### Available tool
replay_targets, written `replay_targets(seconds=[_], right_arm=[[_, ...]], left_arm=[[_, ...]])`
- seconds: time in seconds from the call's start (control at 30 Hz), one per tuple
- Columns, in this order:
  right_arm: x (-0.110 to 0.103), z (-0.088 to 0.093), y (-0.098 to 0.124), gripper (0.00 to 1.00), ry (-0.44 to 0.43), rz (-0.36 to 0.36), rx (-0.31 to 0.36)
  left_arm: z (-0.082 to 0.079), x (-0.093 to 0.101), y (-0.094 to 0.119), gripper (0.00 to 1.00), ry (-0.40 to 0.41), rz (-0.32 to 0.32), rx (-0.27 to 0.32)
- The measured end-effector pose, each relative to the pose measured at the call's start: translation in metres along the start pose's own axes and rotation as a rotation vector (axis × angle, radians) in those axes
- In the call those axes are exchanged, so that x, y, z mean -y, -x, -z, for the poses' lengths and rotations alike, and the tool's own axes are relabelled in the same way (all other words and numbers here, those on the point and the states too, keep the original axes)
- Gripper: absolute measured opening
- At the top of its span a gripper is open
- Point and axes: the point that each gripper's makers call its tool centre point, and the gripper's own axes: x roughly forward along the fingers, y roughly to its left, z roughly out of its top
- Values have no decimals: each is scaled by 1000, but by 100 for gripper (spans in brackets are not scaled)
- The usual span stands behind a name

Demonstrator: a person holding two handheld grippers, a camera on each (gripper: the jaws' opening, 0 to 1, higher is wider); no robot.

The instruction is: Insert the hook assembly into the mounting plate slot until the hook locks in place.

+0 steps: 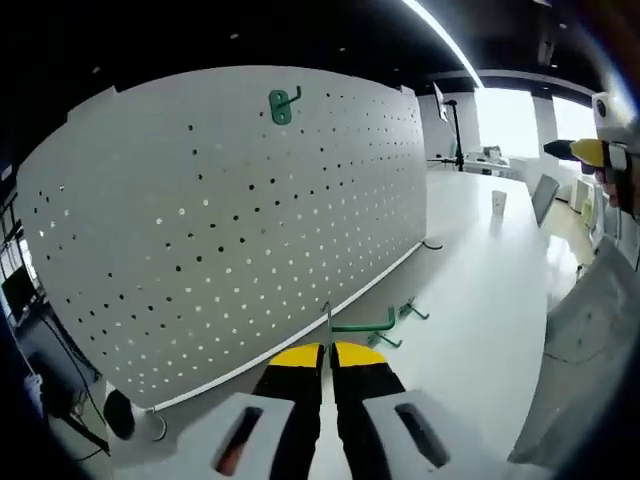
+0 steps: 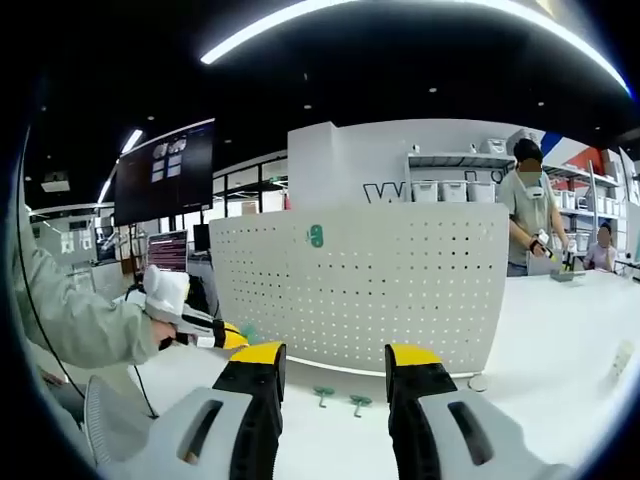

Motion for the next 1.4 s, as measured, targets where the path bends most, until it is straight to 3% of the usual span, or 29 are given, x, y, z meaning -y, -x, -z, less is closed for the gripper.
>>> replay_targets(seconds=[0.1, 0.27, 0.4, 0.63, 0.9, 1.4], right_arm=[[-2, 0, 2, 38, 0, -8, 2], [-5, -4, 6, 38, 0, -25, 13], [-8, -6, 6, 38, 10, -39, 17], [-16, -7, 5, 37, 11, -75, 24], [-25, -7, 2, 35, 2, -118, 25], [-48, -13, -7, 33, 4, -194, 32]], left_arm=[[-9, 4, 10, 3, 17, -6, 37], [-28, 8, 30, 3, 121, -19, 129], [-37, 11, 43, 3, 115, -35, 163], [-50, 16, 67, 3, 178, -71, 248], [-48, 28, 81, 3, 203, -62, 266], [-71, 49, 95, 3, 157, -59, 329]])
